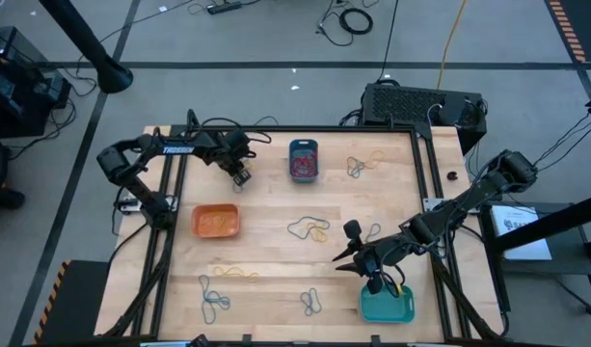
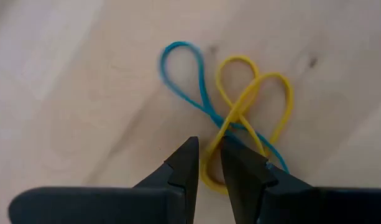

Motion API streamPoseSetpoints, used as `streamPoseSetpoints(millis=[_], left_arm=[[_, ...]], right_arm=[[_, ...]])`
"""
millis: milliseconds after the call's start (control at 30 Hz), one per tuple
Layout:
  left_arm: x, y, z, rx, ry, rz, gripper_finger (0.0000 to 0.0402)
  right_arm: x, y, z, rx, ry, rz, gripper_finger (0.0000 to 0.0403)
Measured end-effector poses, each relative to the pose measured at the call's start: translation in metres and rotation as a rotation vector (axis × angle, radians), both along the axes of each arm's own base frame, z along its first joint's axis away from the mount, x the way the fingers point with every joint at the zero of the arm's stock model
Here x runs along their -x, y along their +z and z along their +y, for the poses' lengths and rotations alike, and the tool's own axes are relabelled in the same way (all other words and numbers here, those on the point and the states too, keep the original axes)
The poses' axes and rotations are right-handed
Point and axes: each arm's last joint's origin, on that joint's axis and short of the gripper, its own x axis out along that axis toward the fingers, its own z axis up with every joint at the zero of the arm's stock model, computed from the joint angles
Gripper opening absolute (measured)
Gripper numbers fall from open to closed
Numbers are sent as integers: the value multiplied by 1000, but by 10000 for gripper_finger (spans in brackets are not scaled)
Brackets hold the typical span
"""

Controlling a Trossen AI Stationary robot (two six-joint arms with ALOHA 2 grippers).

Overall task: Sort rubber bands into baskets
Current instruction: Put the top left yellow rubber band into the orange bin

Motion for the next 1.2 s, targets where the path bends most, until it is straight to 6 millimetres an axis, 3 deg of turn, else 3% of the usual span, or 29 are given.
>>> streamPoseSetpoints(millis=[133,333,667,933,1200], left_arm=[[2,0,1,36,1,-15,72],[3,0,0,27,4,4,8],[-4,8,-6,13,-59,-6,2],[-10,57,-17,-72,-104,-119,1],[2,116,-43,-140,-137,-232,1]], right_arm=[[0,0,0,0,0,0,97],[0,0,0,0,0,0,97],[0,0,0,4,2,-1,97],[0,0,0,3,2,-1,97],[0,0,0,-3,-2,1,97]])
